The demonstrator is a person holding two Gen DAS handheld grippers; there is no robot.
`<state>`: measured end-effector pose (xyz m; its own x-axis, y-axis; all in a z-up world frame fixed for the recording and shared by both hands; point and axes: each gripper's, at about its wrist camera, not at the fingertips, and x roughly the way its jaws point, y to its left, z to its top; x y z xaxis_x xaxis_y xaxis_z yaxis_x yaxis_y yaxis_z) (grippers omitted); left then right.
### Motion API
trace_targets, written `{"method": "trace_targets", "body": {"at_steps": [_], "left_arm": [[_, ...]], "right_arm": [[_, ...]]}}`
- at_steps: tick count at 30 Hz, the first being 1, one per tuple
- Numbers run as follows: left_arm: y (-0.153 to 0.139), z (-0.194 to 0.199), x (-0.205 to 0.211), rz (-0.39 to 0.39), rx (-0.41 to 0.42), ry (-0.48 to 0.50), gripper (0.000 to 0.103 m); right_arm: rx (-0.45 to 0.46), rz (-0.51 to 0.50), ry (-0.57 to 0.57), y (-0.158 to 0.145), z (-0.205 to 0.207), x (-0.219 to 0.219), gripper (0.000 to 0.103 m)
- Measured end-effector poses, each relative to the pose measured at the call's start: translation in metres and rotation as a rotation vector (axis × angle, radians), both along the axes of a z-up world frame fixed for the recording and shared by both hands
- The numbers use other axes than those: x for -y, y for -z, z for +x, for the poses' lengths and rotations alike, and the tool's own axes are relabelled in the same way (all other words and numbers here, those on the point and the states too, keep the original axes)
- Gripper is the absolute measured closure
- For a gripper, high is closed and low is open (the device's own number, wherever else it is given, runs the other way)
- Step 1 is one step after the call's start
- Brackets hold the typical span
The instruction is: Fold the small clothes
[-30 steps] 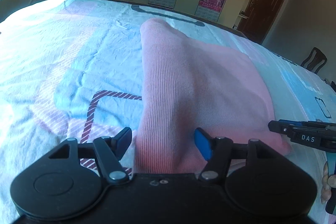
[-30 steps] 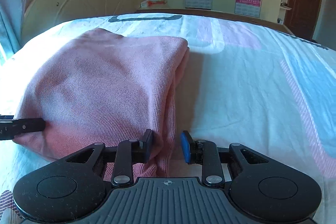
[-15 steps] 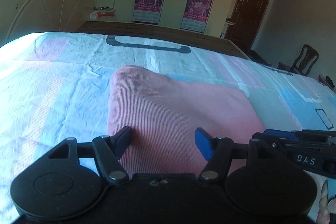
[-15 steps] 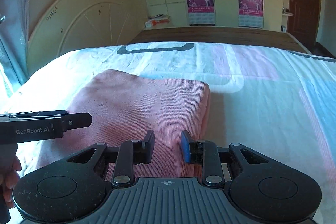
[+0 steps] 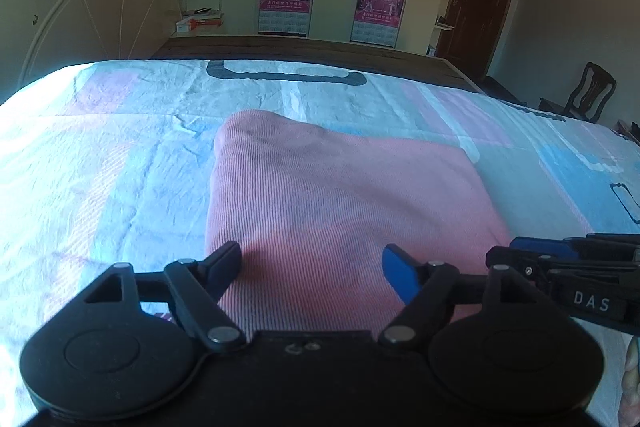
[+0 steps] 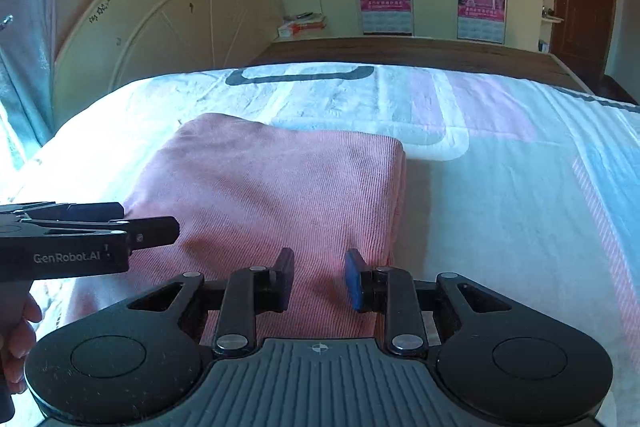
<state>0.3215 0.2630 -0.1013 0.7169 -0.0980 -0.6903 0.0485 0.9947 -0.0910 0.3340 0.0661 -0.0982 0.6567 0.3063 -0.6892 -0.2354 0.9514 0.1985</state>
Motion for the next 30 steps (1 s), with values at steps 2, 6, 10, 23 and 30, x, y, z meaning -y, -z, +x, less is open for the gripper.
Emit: {"method": "trace_targets", "body": {"at_steps": [2,6,10,23,30], "left_arm": [[0.000,-0.010,0.006,0.026,0.000,-0.003,0.020],[0.006,-0.019,0.016,0.094,0.016,0.006,0.015],[0.004,-0.024,0.018,0.095,0.019,0.009,0.006],[0.031,-0.019,-0.005,-0.001,-0.328,-0.134,0.000],[-0.012,-0.071,0.009,0.109,-0.195,-0.140,0.000]], "right_arm": [[-0.009,0.011,0.001,0.000,-0.011,-0.001,0.075],[-0.060,-0.021,0.008,0.017,-0.022,-0.001,0.075],[-0.059,-0.002,0.030,0.015,-0.032,-0.002,0.075],[-0.088,-0.018,0.021,0.019,-0.049,-0.008,0.050],[-0.071,0.030,-0.022,-0.002,-0.070,-0.006,0.046]]}}
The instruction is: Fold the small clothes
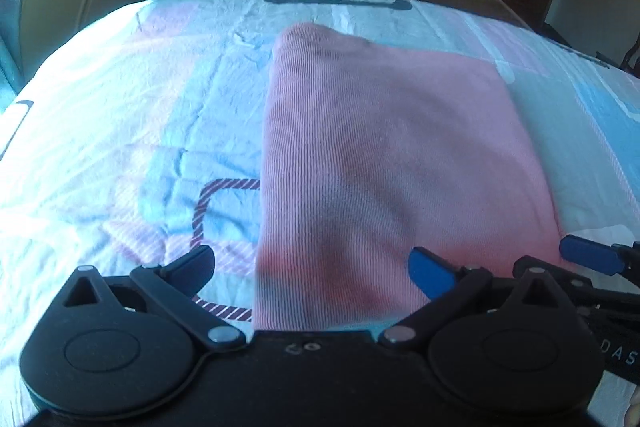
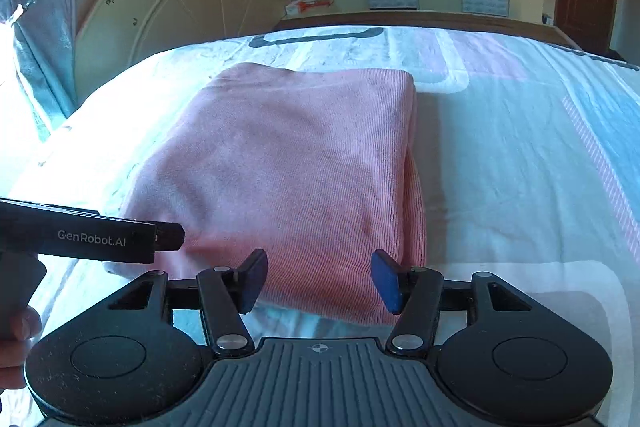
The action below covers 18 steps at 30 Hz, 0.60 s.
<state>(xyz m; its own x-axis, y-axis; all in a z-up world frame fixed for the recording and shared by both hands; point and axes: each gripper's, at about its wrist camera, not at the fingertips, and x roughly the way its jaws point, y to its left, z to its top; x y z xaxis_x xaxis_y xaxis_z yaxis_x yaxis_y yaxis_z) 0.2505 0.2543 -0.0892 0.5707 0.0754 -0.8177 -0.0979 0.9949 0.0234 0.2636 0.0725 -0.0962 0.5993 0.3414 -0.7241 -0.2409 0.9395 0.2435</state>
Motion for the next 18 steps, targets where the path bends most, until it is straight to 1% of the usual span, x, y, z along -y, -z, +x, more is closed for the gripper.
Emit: {"method": "trace_targets", "body": {"at_steps": [1,4,5,6,7,9,11,15,16,17,18], "left_arm": [[-0.012,-0.015,0.001,-0.013,0.044,-0.008,0.000],[-0.042,-0.053,0.008,-0.051,0.132,-0.040,0.001],[-0.049,-0.065,0.012,-0.053,0.158,-0.047,0.001],[-0.060,-0.079,0.017,-0.048,0.190,-0.051,0.002],[-0.071,-0.093,0.024,-0.034,0.230,-0.056,0.002],[-0.082,-0.118,0.034,0.006,0.278,-0.066,0.001],[-0.092,-0.140,0.046,0.040,0.293,-0.080,0.001],[-0.100,-0.180,0.063,0.027,0.270,-0.068,0.001],[-0.100,-0.188,0.069,0.040,0.266,-0.068,0.001],[-0.101,-0.195,0.073,0.055,0.266,-0.069,0.001],[-0.102,-0.205,0.080,0.077,0.276,-0.067,0.001]], "right_arm": [[0.013,0.002,-0.009,-0.005,-0.007,0.002,0.046],[0.061,0.001,-0.036,-0.023,-0.031,0.011,0.042],[0.076,0.001,-0.044,-0.029,-0.040,0.015,0.038],[0.094,0.001,-0.054,-0.035,-0.050,0.019,0.034],[0.111,0.000,-0.064,-0.040,-0.060,0.023,0.033],[0.149,-0.010,-0.086,-0.051,-0.083,0.030,0.030],[0.181,-0.016,-0.102,-0.061,-0.106,0.036,0.029],[0.228,-0.001,-0.114,-0.081,-0.152,0.050,0.025],[0.239,0.000,-0.113,-0.086,-0.162,0.053,0.025],[0.251,0.003,-0.112,-0.091,-0.172,0.057,0.021],[0.265,0.008,-0.107,-0.096,-0.183,0.060,0.013]]}}
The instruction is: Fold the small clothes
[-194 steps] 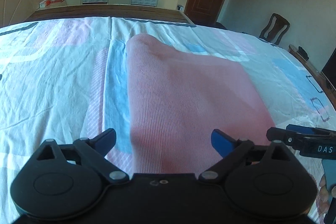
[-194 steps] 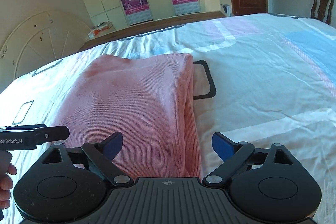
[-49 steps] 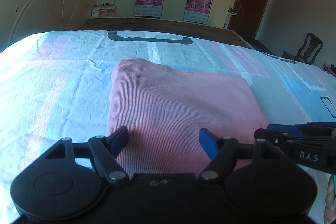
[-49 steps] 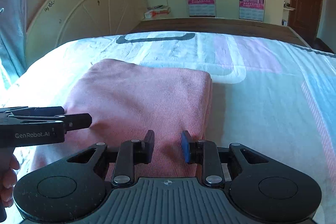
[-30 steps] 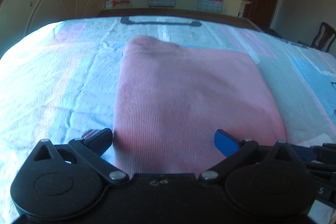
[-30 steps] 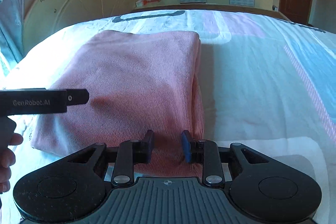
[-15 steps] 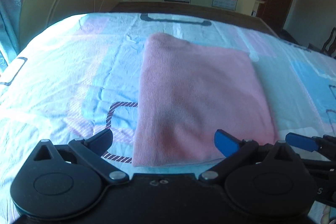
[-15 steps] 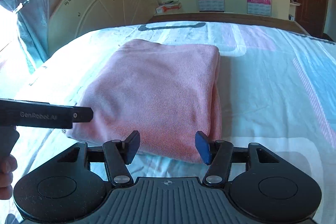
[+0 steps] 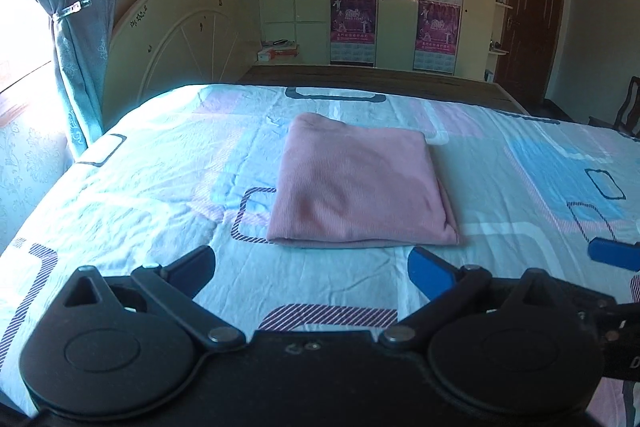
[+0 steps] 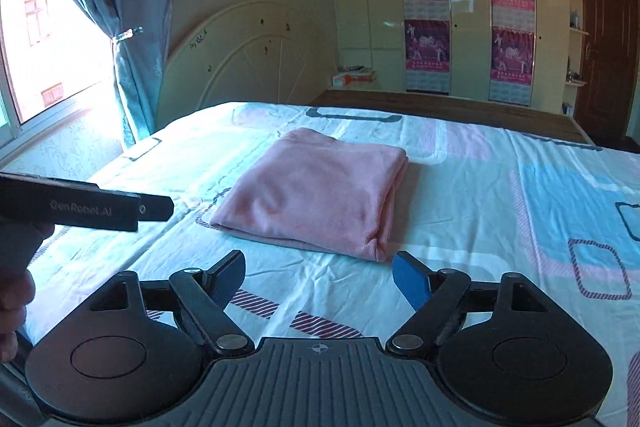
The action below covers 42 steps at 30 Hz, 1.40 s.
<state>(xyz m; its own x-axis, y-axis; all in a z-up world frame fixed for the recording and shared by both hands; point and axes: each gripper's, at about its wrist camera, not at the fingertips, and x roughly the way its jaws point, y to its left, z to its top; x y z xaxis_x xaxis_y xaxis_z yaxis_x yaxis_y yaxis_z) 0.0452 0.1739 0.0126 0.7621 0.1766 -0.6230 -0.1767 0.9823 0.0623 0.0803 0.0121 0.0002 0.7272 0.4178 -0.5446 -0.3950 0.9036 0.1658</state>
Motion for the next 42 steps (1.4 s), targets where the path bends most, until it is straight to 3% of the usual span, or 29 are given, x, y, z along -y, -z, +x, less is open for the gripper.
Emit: {"method": "trace_targets", "body": {"at_steps": [2,6,16,25,42], "left_arm": [[-0.003,-0.019,0.010,0.025,0.004,-0.007,0.001],[-0.012,-0.056,0.024,0.013,-0.006,0.003,0.001],[-0.034,-0.126,0.042,0.004,0.027,-0.020,0.001],[-0.049,-0.149,0.044,0.027,0.065,-0.055,0.000],[-0.050,-0.152,0.048,0.019,0.067,-0.074,0.000]], "right_arm": [[0.028,0.016,0.014,-0.010,-0.025,0.009,0.004],[0.049,0.040,0.044,-0.027,-0.067,0.022,0.001],[0.128,0.061,0.097,-0.057,-0.134,0.043,0.000],[0.162,0.088,0.097,-0.065,-0.150,0.045,0.000],[0.160,0.089,0.094,-0.065,-0.157,0.055,0.000]]}}
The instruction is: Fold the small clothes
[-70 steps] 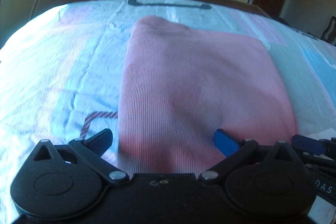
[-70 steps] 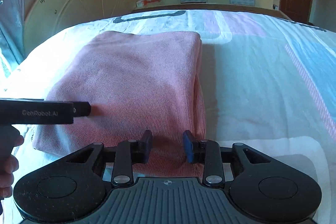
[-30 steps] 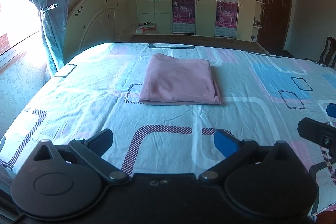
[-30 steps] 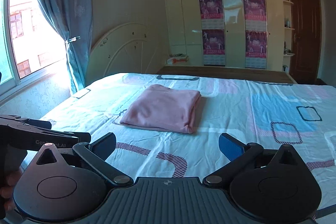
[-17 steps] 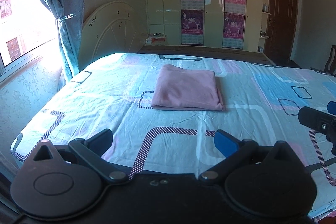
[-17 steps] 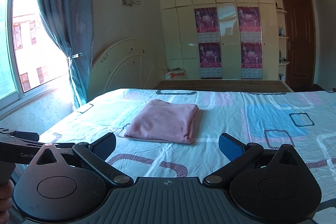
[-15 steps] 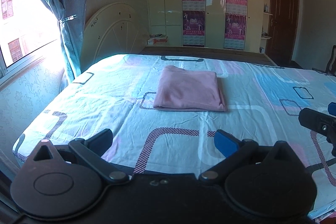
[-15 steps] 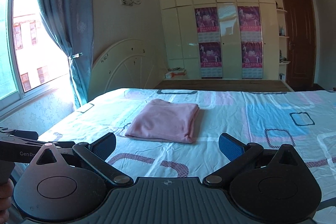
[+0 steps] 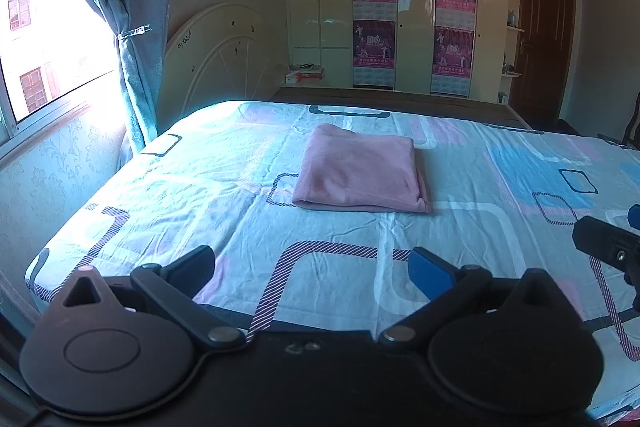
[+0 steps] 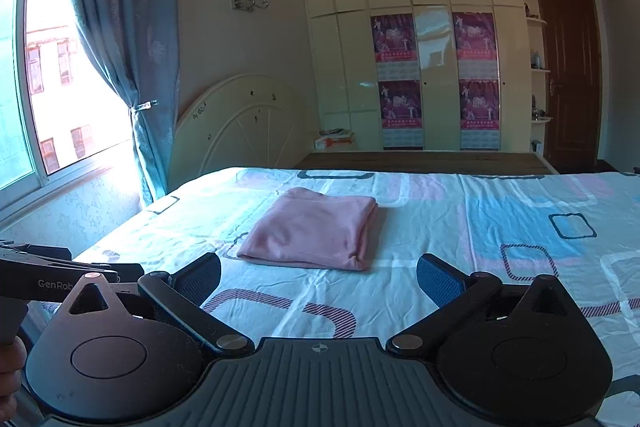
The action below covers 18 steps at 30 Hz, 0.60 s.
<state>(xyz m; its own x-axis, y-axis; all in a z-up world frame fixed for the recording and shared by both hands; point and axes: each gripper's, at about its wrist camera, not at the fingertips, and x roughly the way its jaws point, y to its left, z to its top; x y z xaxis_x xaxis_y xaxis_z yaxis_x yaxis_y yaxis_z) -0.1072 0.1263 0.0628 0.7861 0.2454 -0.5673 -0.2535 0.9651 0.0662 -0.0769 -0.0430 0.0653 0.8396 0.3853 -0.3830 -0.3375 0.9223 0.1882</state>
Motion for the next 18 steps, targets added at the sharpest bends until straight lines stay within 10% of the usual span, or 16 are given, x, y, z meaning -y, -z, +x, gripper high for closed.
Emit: {"method": "trace_targets", "body": {"at_steps": [18], "left_arm": [[0.0006,0.0015,0.0026,0.003,-0.005,0.000,0.000]], "right_arm": [[-0.009,-0.001,-0.004,-0.0003,-0.0005,0.0021,0.000]]}}
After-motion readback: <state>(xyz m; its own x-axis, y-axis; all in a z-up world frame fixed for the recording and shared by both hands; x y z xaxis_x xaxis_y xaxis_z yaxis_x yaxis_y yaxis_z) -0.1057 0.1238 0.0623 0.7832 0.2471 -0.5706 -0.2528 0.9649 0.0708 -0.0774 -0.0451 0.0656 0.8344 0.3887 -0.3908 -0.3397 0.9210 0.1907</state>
